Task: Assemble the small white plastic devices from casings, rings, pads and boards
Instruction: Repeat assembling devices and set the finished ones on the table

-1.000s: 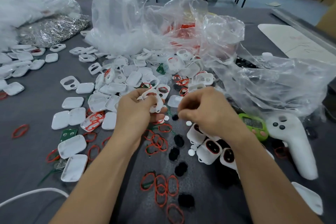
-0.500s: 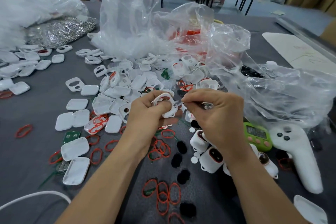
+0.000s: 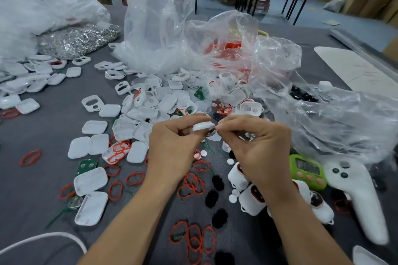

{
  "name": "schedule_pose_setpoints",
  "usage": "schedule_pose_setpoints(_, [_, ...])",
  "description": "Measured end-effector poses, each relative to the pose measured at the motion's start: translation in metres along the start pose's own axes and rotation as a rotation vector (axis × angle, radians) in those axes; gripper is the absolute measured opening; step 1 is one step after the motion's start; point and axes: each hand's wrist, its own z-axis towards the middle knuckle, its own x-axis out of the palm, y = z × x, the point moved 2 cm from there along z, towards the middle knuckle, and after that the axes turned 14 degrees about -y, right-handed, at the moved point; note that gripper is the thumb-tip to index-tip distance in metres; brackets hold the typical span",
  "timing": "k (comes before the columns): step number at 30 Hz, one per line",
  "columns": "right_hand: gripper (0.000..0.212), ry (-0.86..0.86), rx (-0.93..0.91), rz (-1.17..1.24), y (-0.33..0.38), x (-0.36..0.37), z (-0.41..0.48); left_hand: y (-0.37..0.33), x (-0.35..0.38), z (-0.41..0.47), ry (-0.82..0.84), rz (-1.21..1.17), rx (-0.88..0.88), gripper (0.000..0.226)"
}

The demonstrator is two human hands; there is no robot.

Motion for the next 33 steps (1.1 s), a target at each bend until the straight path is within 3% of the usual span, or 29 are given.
schedule_pose_setpoints(8, [0.014, -0.013, -0.017, 0.026, 0.001, 0.001, -0.002, 0.000, 0.003, -0.001, -0.022, -0.038, 0.003, 0.016])
schedule_pose_setpoints(12, [0.016, -0.028, -0.018, 0.011, 0.006, 0.002, -0.001, 0.000, 0.005, -0.003, -0.033, -0.116, -0.132, 0.012])
schedule_pose_setpoints(15, [0.028, -0.085, 0.177, -0.028, 0.002, 0.007, 0.000, -0.002, 0.004, -0.003, 0.005, -0.192, -0.234, 0.018])
schedule_pose_setpoints(18, [0.025, -0.086, 0.401, -0.046, -0.008, 0.011, -0.002, -0.002, 0.007, -0.005, 0.059, -0.239, -0.324, 0.015])
schedule_pose_setpoints(21, [0.024, 0.031, 0.383, -0.159, -0.007, 0.016, -0.005, -0.001, 0.008, -0.006, 0.034, -0.194, -0.296, 0.011])
schedule_pose_setpoints(27, [0.022, 0.244, 0.346, -0.166, -0.004, 0.013, -0.002, 0.002, 0.004, -0.003, 0.072, -0.009, -0.135, 0.013])
schedule_pose_setpoints(30, [0.022, 0.172, 0.377, -0.274, -0.006, 0.009, 0.002, 0.003, 0.005, -0.003, 0.101, -0.043, -0.190, 0.016])
schedule_pose_setpoints(33, [0.023, 0.039, 0.646, -0.120, -0.009, 0.008, 0.004, 0.007, 0.009, -0.008, 0.092, 0.052, -0.170, 0.018])
